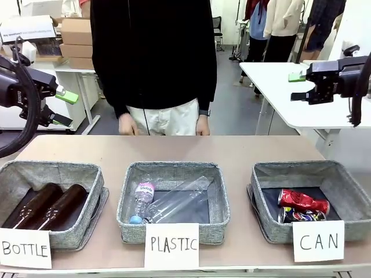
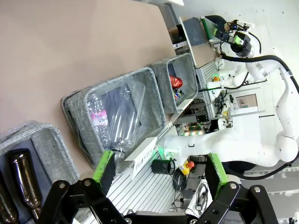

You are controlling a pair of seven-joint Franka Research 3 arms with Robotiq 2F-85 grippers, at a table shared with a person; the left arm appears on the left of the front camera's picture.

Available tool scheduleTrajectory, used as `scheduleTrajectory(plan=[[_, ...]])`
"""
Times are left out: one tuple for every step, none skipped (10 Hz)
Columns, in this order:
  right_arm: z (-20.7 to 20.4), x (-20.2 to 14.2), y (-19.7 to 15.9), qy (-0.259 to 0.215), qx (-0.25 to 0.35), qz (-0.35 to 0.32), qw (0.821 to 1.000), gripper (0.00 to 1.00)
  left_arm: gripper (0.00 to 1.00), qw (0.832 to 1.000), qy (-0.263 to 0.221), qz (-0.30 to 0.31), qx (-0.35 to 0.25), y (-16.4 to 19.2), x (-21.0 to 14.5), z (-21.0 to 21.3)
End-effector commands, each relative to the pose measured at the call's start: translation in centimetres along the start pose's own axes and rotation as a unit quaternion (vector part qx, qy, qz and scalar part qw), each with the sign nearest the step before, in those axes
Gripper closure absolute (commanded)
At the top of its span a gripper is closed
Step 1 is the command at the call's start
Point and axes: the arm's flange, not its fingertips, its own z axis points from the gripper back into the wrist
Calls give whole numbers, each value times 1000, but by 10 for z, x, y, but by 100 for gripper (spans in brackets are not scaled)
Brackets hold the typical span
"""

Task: Sort the can waste into the basket.
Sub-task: Pick up the can waste from the table and place it in the right Fabric basket.

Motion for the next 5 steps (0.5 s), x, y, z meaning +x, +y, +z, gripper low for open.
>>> scheduleTrajectory(plan=[[0, -1, 1, 6, 2, 2, 1000, 0, 0, 1000, 5, -10, -3, 2, 0, 3], [0, -1, 1, 6, 2, 2, 1000, 0, 0, 1000, 5, -10, -3, 2, 0, 3], [0, -1, 1, 6, 2, 2, 1000, 0, 0, 1000, 5, -10, -3, 2, 0, 3], [0, -1, 1, 6, 2, 2, 1000, 0, 0, 1000, 5, -10, -3, 2, 0, 3], [0, -1, 1, 6, 2, 2, 1000, 0, 0, 1000, 5, -10, -3, 2, 0, 3]])
